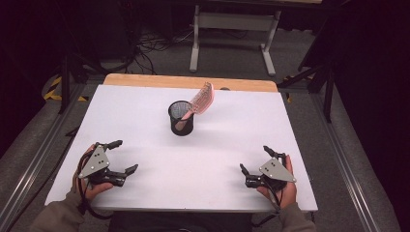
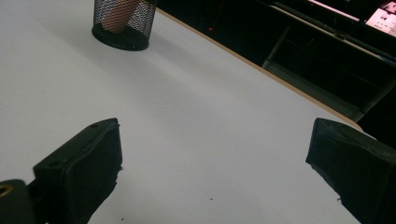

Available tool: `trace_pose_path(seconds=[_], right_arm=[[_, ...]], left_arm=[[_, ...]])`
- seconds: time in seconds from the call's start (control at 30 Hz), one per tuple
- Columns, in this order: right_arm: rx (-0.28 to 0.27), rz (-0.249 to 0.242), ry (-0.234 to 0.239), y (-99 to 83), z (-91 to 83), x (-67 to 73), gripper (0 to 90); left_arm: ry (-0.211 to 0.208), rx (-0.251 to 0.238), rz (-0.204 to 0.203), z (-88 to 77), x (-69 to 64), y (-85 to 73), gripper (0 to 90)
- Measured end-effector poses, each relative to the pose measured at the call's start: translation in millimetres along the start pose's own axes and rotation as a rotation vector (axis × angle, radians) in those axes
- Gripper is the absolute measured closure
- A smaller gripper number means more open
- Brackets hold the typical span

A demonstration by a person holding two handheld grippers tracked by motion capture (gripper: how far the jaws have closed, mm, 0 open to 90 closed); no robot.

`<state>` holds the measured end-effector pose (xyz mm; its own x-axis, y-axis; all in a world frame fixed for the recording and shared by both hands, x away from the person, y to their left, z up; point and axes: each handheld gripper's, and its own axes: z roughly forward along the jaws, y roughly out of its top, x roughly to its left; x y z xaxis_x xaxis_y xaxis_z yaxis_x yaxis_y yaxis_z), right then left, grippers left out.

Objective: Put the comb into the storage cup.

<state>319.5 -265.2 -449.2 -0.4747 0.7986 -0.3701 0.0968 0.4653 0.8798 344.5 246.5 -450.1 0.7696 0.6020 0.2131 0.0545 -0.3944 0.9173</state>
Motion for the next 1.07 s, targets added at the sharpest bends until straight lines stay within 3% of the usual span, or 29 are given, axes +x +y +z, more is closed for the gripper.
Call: trace_pose_path(seconds=[0.53, 1.07], right_arm=[[-0.024, 0.008, -0.002, 3.5, -2.5, -0.1, 3.6], [-0.007, 0.006, 0.000, 1.9, -0.6, -1.3, 3.5]], left_arm=[[-0.002, 0.005, 0.000, 1.5, -0.2, -0.2, 6.4], [-0.004, 0.015, 0.000, 4.0, 0.3, -0.4, 6.4]])
